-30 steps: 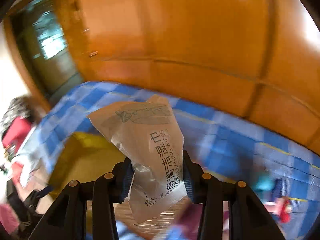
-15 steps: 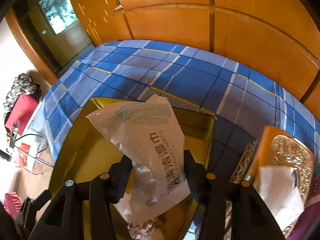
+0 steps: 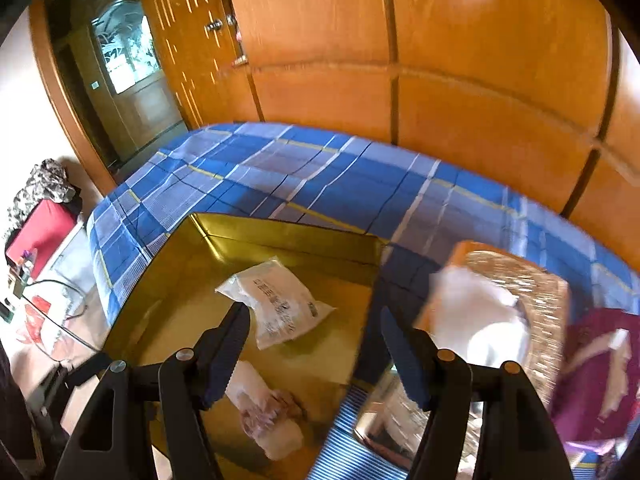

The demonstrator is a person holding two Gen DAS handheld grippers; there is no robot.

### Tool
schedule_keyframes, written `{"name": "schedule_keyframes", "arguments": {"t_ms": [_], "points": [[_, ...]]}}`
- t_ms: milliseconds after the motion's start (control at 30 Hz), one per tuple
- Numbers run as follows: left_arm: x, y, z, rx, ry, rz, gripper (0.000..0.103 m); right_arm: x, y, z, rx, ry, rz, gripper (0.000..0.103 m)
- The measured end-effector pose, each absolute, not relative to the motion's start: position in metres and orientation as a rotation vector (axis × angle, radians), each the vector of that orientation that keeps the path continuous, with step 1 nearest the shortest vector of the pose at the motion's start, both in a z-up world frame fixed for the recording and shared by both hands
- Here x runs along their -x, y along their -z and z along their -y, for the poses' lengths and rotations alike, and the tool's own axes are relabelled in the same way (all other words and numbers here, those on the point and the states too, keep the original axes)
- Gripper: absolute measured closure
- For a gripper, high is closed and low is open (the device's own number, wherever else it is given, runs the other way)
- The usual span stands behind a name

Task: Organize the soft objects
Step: 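Carry the wet-wipes packet with the right tool into the gold tray and release, then move the right tool back over the remaining soft items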

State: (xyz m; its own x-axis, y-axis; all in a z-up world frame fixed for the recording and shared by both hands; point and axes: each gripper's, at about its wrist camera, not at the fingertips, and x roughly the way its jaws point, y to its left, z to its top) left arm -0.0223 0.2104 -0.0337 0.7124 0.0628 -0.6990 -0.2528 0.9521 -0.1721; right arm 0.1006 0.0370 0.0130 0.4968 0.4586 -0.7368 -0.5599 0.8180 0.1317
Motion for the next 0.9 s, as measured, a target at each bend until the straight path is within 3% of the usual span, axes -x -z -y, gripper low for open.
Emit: {"name": "schedule_keyframes", "arguments": {"t_ms": [233,900], "points": [[0.023,0.025,-0.191,0.215,-0.156,-0.747,0.014,-0.061,-0.027,0.007,0.183,-0.558,-0.714,0.034],[0.025,0.012,-0.127,0.061,-0.048,-0.741,0.012,-0.037,-0.035,0.168,0.031,-0.242,-0.618,0.033]]}}
